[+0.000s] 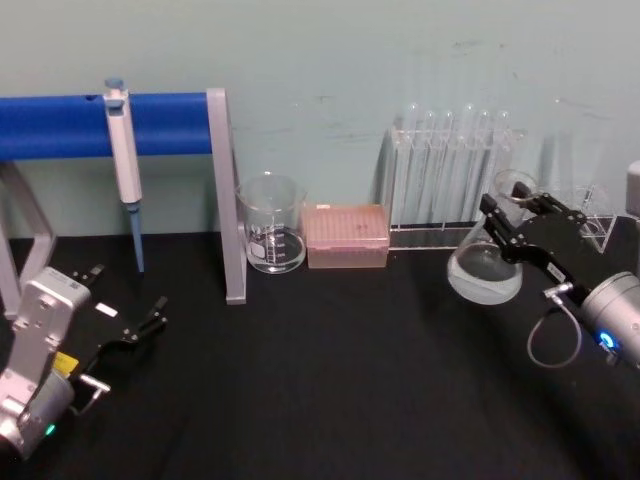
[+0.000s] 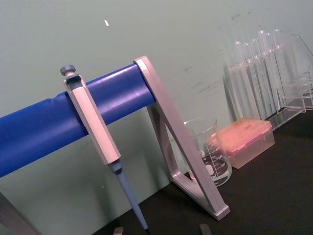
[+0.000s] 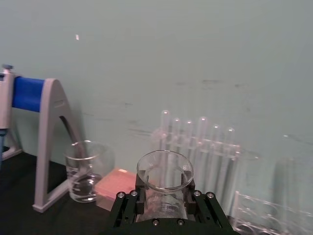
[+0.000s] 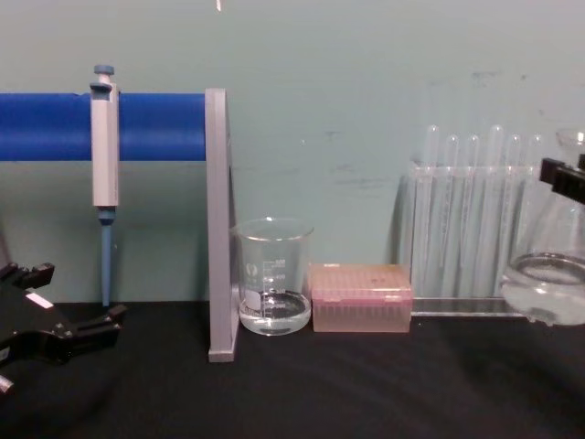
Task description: Grasp the erlenmeyer flask with one hand, shake it three times, then place it back.
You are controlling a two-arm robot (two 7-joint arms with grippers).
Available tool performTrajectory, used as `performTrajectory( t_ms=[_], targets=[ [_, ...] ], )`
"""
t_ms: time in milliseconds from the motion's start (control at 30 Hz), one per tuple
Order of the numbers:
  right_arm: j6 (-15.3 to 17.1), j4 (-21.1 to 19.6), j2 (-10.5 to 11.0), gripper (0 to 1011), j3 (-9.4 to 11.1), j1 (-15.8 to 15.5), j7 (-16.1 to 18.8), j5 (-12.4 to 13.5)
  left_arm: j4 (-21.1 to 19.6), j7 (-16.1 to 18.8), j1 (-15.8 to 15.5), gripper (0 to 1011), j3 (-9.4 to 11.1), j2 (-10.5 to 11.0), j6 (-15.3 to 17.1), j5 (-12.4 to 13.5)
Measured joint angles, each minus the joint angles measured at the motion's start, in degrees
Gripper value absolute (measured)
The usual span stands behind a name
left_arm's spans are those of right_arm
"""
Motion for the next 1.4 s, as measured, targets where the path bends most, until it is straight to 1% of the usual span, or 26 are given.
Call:
performTrajectory(
  t_ms=[67,233,400,567,667,700,800,933,1033,1267,1400],
  targets=[
    [0.20,-0.14,-0.08,450,0.59,-0.29,-0.26,-0.34,0.00,0.00,0.00,1001,0.00,0.00,0.00,0.00],
    [0.31,-0.23,-0.44,450,1.24,-0.56,-0.21,-0.94,0.00,0.00,0.00,1001,0.00,0.00,0.00,0.00],
    [0.30,-0.24,-0.97,450,1.23,-0.48,1.53,-1.48,0.00,0.00,0.00,1001,0.00,0.00,0.00,0.00],
    [0.29,-0.19,-1.48,450,0.59,0.00,3.78,-1.79,0.00,0.00,0.00,1001,0.00,0.00,0.00,0.00],
    [0.24,-0.12,-1.89,450,-0.32,0.44,5.86,-1.89,0.00,0.00,0.00,1001,0.00,0.00,0.00,0.00],
    [0.24,-0.12,-1.89,450,-0.32,0.44,5.86,-1.89,0.00,0.00,0.00,1001,0.00,0.00,0.00,0.00],
    [0.19,-0.12,-2.11,450,-1.26,0.88,7.58,-1.89,0.00,0.00,0.00,1000,0.00,0.00,0.00,0.00],
    [0.01,-0.12,-2.25,450,-2.87,1.46,9.85,-1.60,0.00,0.00,0.00,1001,0.00,0.00,0.00,0.00],
    [-0.13,-0.13,-2.24,450,-4.57,2.02,12.05,-1.03,0.00,0.00,0.00,1001,0.00,0.00,0.00,0.00],
    [-0.25,-0.13,-1.89,450,-7.31,2.92,15.00,0.00,0.00,0.00,0.00,1001,0.00,0.00,0.00,0.00],
    [-0.47,-0.06,-1.49,450,-9.34,3.68,17.14,0.87,0.00,0.00,0.00,1001,0.00,0.00,0.00,0.00]
  ],
)
